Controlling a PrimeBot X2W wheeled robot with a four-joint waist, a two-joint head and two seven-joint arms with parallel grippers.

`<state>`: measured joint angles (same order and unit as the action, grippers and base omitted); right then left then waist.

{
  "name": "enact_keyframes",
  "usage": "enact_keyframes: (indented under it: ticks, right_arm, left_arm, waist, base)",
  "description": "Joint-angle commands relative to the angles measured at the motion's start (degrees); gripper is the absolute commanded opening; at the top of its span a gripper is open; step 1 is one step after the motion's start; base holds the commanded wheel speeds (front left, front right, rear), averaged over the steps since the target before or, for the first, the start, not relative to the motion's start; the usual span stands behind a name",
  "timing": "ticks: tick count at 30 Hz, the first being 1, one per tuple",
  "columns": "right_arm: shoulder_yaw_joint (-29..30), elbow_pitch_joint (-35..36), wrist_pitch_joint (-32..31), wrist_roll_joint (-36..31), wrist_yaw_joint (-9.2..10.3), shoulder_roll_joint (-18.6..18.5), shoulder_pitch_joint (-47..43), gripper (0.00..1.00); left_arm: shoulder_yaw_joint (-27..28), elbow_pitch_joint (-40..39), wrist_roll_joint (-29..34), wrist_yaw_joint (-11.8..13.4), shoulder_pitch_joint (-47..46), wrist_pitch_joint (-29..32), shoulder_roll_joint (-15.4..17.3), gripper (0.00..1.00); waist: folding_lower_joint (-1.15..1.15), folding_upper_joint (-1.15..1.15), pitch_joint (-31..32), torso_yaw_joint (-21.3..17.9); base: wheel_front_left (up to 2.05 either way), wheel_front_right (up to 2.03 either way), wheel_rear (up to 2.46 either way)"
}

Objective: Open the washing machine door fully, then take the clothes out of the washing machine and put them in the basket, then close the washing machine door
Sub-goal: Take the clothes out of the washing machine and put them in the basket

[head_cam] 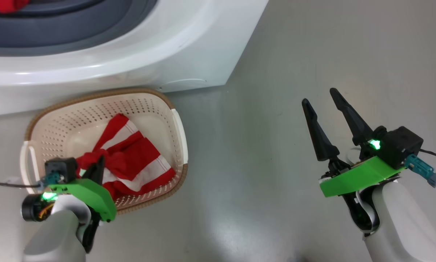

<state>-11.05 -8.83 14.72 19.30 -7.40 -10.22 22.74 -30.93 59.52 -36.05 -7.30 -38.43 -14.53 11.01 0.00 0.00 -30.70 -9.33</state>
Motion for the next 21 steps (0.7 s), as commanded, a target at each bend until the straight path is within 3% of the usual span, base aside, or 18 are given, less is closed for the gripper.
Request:
enact_keyframes:
  ticks: [1, 11, 13, 15, 17, 18, 19, 21]
  right_arm:
    - [-1.4, 1.6, 0.3, -1.0, -0.09, 0.4, 0.4, 1.0]
    - [-2.0, 1.9, 0.3, -1.3, -0.09, 1.3, 1.6, 1.0]
    - [-2.0, 1.9, 0.3, -1.3, -0.09, 1.3, 1.8, 1.0]
    - [-1.9, 1.9, 0.3, -1.4, -0.09, 1.4, 1.8, 1.0]
    - [-1.7, 1.8, 0.3, -1.4, -0.09, 1.4, 1.8, 1.0]
    - [-1.7, 1.8, 0.3, -1.5, -0.09, 1.5, 1.8, 1.0]
    - [-1.6, 1.7, 0.3, -1.5, -0.09, 1.5, 1.8, 1.0]
    - [-1.6, 1.6, 0.3, -1.5, -0.09, 1.4, 1.7, 1.0]
  left_arm:
    - [0.9, 0.3, -0.8, -0.2, -1.2, -0.5, 2.2, 0.0]
    - [-4.8, 6.4, -5.6, -0.2, -6.7, -0.5, 3.6, 0.02]
    - [-5.7, 6.9, -6.6, -0.2, -7.4, -0.4, 4.0, 0.19]
    - [-6.7, 7.2, -7.5, -0.2, -7.9, -0.4, 4.2, 0.29]
    - [-7.6, 7.5, -8.4, -0.2, -8.2, -0.5, 4.3, 0.48]
    - [-8.1, 7.5, -8.8, -0.2, -8.4, -0.5, 4.3, 0.82]
    - [-8.5, 7.6, -9.2, -0.2, -8.5, -0.5, 4.4, 1.0]
    - [-9.3, 7.6, -10.0, -0.2, -8.6, -0.5, 4.4, 1.0]
  waist:
    - [0.0, 0.0, -1.3, -0.8]
    - [0.0, 0.0, -3.8, -2.0]
    - [0.0, 0.0, -4.0, -2.2]
    - [0.0, 0.0, -4.1, -2.2]
    - [0.0, 0.0, -4.1, -2.1]
    - [0.0, 0.0, -4.0, -2.1]
    - [0.0, 0.0, -3.9, -2.0]
    - [0.0, 0.0, -3.6, -1.9]
  base:
    - [0.0, 0.0, 0.0]
    - [0.0, 0.0, 0.0]
    - [0.0, 0.0, 0.0]
    - [0.0, 0.0, 0.0]
    - [0.0, 0.0, 0.0]
    - [0.0, 0.0, 0.0]
    - [0.0, 0.0, 0.0]
    - [0.0, 0.0, 0.0]
